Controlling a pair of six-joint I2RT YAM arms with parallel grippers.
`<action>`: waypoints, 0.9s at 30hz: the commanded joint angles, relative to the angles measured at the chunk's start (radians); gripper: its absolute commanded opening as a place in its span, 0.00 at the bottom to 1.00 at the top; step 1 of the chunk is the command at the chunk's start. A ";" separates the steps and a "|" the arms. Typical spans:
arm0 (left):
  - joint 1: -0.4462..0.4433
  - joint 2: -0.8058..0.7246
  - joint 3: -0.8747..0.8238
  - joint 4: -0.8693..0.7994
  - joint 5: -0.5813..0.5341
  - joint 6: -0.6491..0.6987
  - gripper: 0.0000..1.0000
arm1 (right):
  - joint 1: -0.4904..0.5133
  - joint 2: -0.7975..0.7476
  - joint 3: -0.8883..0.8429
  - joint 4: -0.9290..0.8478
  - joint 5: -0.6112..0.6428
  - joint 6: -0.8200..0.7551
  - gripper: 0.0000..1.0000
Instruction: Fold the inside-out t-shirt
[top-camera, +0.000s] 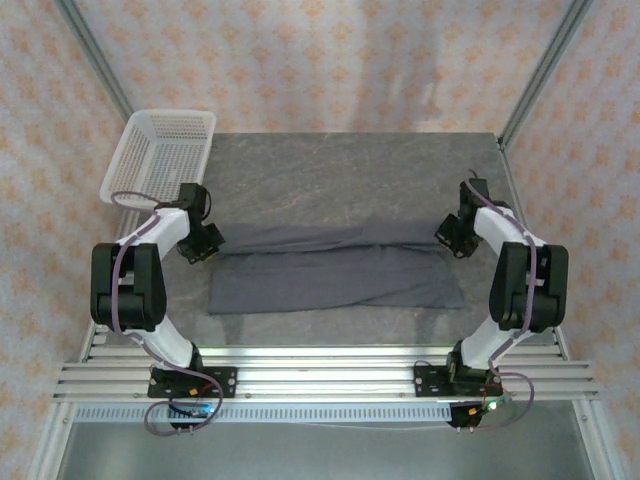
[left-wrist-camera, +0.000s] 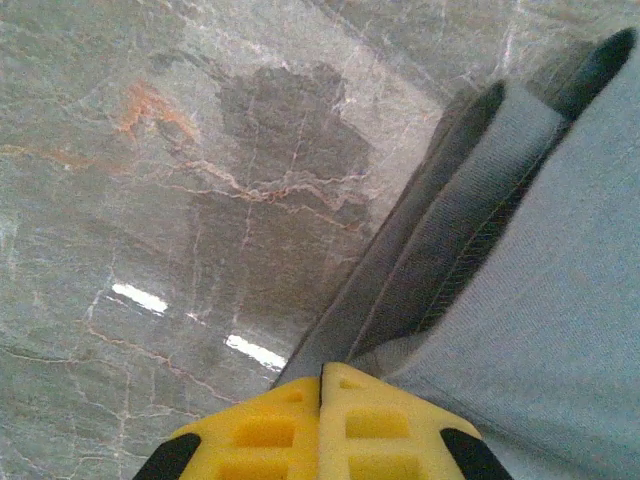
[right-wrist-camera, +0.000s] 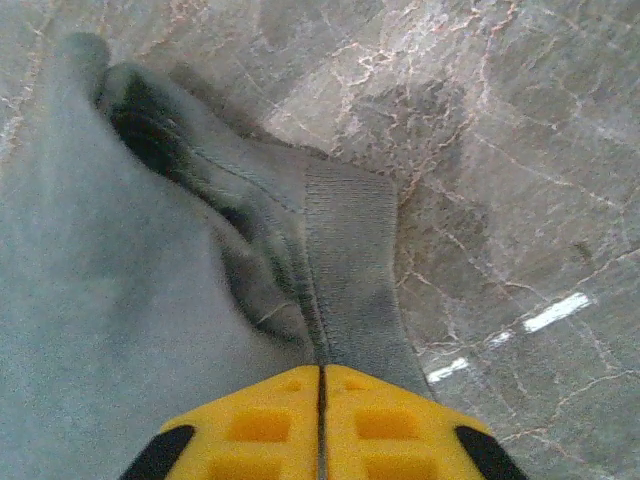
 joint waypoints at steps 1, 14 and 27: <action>-0.007 -0.011 0.002 0.055 -0.020 -0.016 0.14 | -0.009 -0.028 0.044 -0.035 0.057 -0.001 0.17; -0.100 -0.155 0.122 0.060 -0.009 -0.016 0.42 | 0.011 0.167 0.334 -0.020 0.015 -0.038 0.51; -0.205 -0.090 0.126 0.072 -0.012 -0.017 0.42 | 0.039 0.366 0.473 -0.080 -0.068 -0.062 0.14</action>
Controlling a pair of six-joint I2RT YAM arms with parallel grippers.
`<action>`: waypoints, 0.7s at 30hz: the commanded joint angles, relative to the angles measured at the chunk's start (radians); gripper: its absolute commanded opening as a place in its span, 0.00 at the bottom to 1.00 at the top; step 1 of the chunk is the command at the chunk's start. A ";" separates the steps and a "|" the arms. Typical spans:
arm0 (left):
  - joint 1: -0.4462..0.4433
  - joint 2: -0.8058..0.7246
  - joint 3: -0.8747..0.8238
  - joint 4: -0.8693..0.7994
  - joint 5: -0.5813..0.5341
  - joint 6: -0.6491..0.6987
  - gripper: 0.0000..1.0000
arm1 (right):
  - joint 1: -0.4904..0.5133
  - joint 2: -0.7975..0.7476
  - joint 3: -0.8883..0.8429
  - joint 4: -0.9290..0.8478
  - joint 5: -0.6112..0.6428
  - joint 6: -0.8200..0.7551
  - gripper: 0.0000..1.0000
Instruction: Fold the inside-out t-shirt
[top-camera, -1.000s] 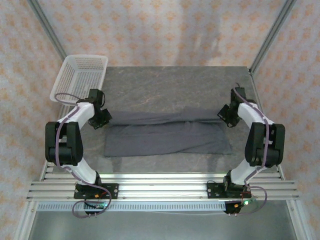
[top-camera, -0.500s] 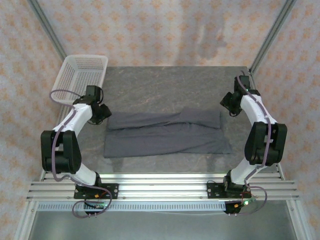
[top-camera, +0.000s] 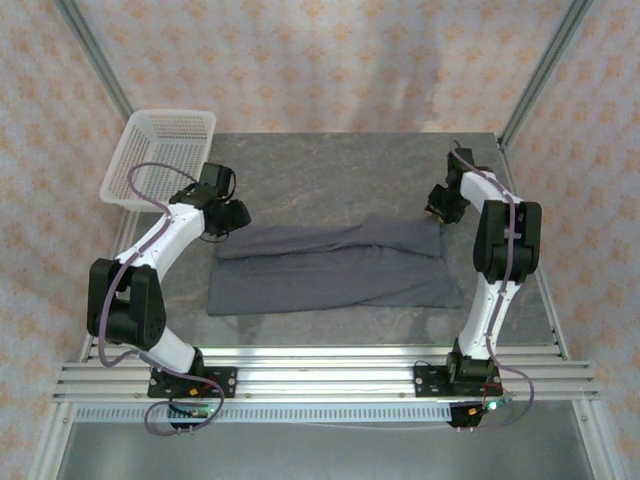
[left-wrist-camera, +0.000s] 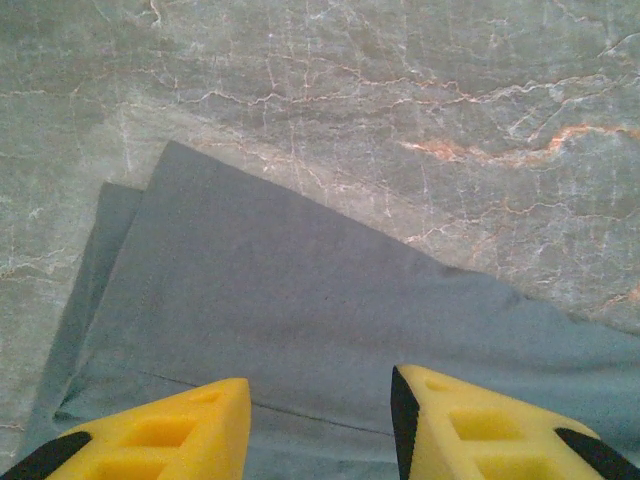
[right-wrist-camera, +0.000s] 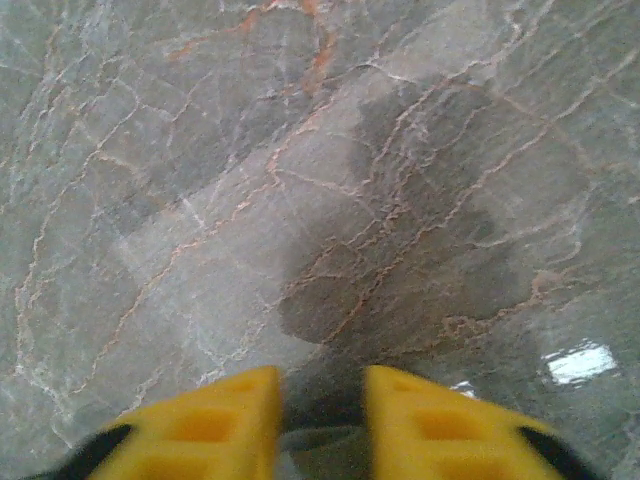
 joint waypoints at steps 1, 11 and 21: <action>-0.002 0.015 0.010 0.000 -0.021 -0.004 0.42 | 0.006 -0.049 0.002 -0.025 -0.008 0.002 0.09; -0.010 0.041 0.021 -0.002 -0.022 -0.004 0.42 | 0.024 -0.096 -0.007 -0.064 0.014 -0.035 0.01; -0.018 0.032 0.026 0.013 0.005 -0.004 0.47 | 0.047 -0.449 -0.300 0.066 0.033 0.002 0.03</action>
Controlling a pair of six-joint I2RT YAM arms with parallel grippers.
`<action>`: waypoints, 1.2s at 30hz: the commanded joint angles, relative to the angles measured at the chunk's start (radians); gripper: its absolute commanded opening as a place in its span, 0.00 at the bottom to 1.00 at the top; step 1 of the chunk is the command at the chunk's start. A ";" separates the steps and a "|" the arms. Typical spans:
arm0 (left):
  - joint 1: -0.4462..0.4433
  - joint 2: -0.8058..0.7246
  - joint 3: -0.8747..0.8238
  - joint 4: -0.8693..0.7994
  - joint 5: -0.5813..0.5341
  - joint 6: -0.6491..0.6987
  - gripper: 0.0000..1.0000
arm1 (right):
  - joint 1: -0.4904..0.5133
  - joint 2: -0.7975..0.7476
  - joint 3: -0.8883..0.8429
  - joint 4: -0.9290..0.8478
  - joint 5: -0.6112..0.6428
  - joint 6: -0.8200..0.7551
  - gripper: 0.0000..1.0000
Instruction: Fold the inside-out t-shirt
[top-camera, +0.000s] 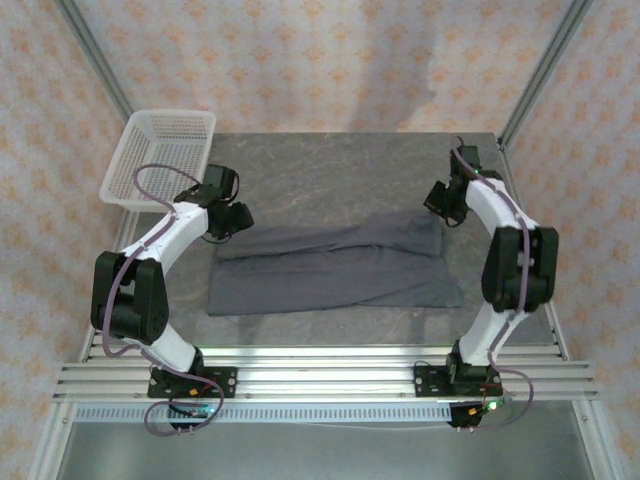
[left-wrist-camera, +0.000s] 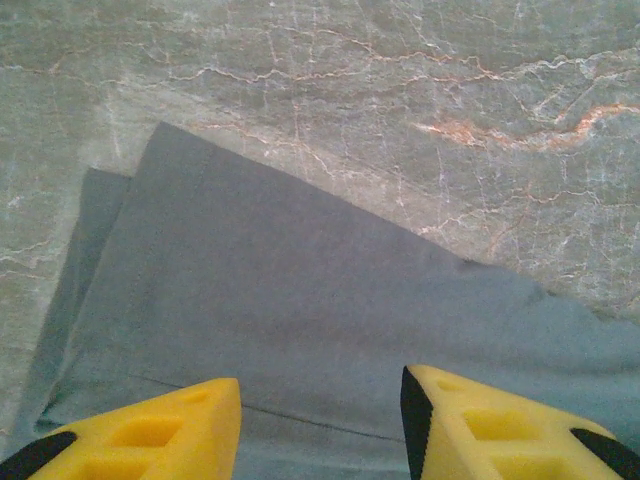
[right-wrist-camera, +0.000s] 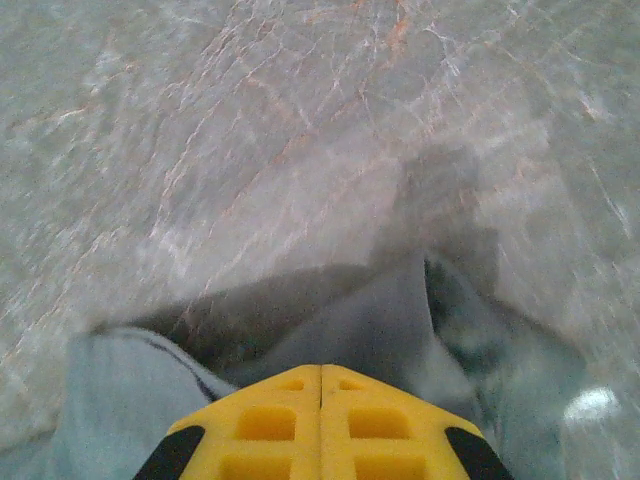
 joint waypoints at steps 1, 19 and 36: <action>-0.011 -0.003 0.031 0.009 0.002 -0.001 0.47 | 0.007 -0.182 -0.179 0.080 0.007 0.056 0.03; -0.058 0.028 0.051 0.035 0.006 -0.002 0.49 | 0.105 -0.601 -0.617 0.462 -0.177 0.180 0.47; -0.093 0.013 0.016 0.034 -0.003 -0.033 0.49 | 0.234 0.067 -0.185 0.273 -0.111 0.116 0.38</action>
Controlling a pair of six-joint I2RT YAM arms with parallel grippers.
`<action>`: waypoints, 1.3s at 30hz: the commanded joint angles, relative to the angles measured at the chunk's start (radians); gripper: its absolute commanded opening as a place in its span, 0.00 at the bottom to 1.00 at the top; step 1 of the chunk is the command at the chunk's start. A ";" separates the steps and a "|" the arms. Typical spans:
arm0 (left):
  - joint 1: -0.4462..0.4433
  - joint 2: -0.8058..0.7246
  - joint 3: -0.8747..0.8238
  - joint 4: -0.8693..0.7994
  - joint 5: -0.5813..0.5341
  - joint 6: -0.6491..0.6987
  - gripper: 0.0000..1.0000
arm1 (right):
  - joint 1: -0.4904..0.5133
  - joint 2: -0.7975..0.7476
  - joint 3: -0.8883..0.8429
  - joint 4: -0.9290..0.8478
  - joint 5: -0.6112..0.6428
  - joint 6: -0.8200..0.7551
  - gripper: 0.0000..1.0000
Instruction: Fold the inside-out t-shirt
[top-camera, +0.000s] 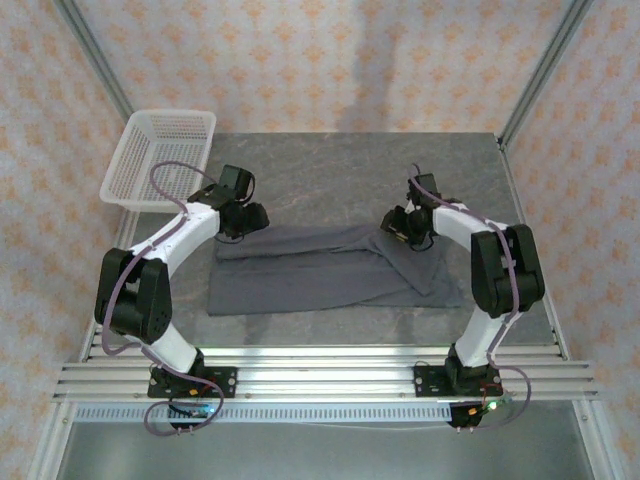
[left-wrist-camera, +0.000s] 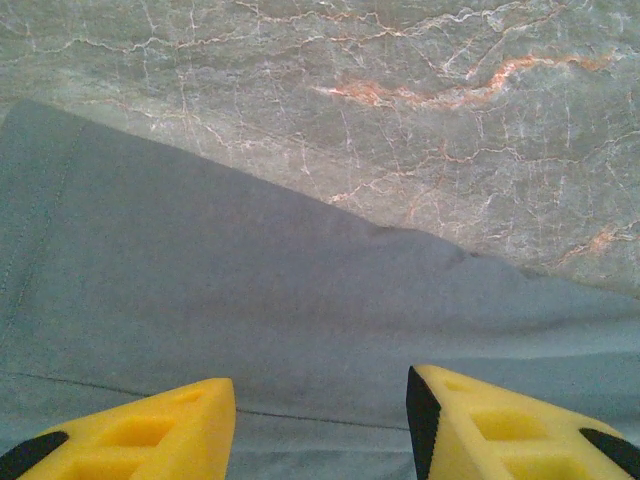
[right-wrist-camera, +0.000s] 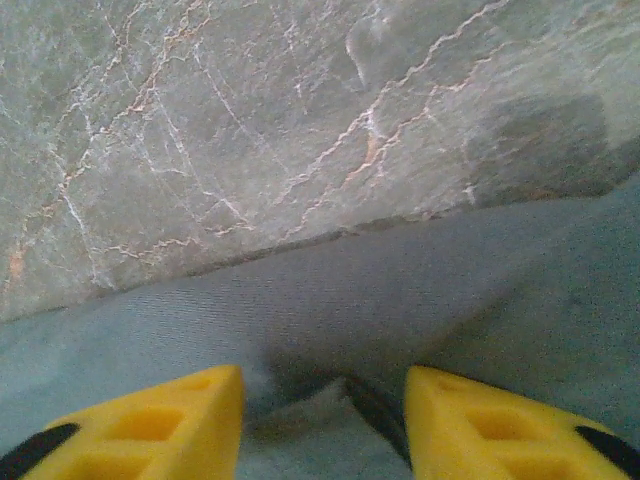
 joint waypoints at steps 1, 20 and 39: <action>-0.002 -0.002 0.005 0.003 -0.020 -0.008 0.49 | 0.017 0.020 0.034 -0.019 0.044 0.014 0.31; -0.004 0.011 0.001 -0.004 0.002 -0.003 0.49 | 0.218 -0.448 -0.345 -0.087 -0.119 0.072 0.29; -0.026 0.205 0.055 0.021 -0.069 -0.276 0.00 | -0.070 -0.024 -0.034 -0.180 0.245 0.056 0.00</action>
